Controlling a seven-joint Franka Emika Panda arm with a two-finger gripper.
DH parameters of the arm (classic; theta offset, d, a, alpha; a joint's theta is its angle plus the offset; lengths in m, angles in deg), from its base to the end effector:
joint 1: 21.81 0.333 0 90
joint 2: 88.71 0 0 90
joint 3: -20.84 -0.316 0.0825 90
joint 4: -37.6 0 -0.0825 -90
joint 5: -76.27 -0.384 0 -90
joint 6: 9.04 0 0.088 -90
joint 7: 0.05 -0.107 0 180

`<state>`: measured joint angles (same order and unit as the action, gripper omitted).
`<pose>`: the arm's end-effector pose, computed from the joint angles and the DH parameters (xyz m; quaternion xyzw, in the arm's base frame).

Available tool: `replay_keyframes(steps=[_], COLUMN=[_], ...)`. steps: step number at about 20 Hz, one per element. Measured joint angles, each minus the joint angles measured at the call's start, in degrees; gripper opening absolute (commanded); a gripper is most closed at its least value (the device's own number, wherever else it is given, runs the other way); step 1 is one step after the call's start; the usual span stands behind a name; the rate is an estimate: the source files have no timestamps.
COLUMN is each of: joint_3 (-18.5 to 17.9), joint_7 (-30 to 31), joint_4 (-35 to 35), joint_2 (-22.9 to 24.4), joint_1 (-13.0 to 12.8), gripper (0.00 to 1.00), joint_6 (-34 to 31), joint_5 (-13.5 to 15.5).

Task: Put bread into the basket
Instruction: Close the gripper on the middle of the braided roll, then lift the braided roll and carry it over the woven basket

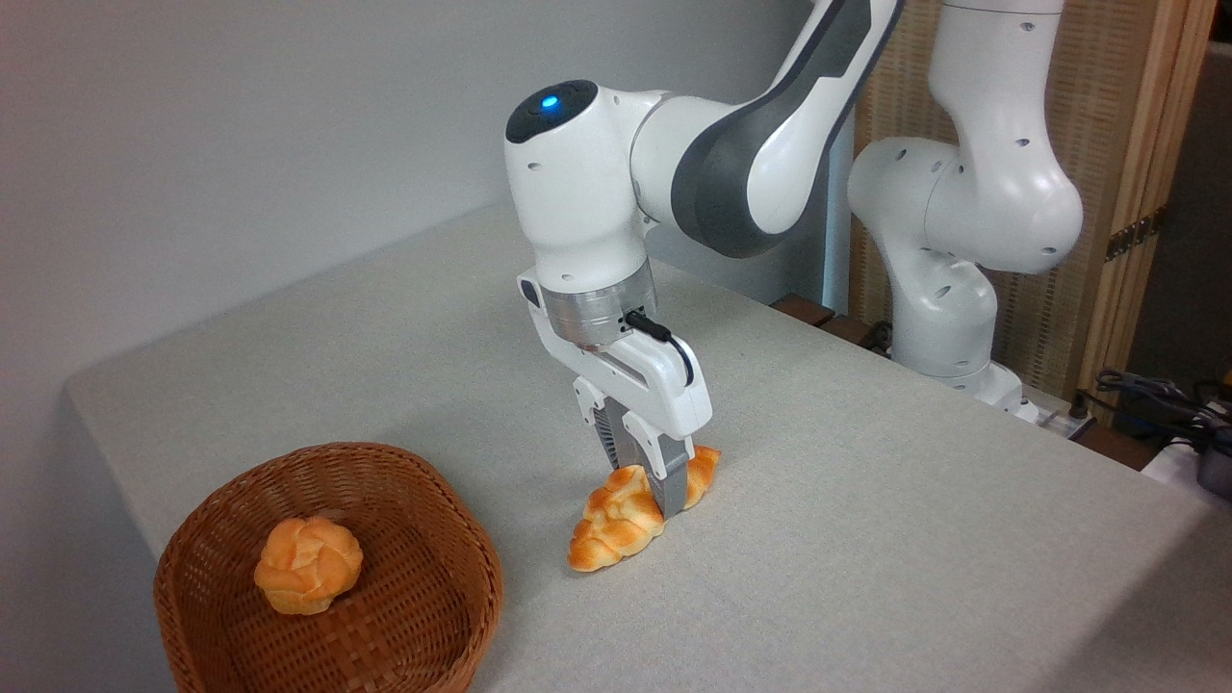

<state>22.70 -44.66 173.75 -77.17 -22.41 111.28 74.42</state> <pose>0.4599 -0.0183 0.3956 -0.9127 0.4065 0.0411 0.0022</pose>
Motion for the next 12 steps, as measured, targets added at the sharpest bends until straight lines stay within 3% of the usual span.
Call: replay_keyframes(steps=[3,7,12], joint_3=[0.0,0.0,0.3], joint_7=[0.0,0.0,0.0], joint_4=[-4.0,-16.8,-36.1], joint_2=[-0.1,-1.6,-12.3], joint_1=[-0.4,-0.4,-0.5], gripper=[0.43,0.45,0.47], joint_6=[-4.7,-12.0,-16.5], joint_5=[0.0,0.0,0.0])
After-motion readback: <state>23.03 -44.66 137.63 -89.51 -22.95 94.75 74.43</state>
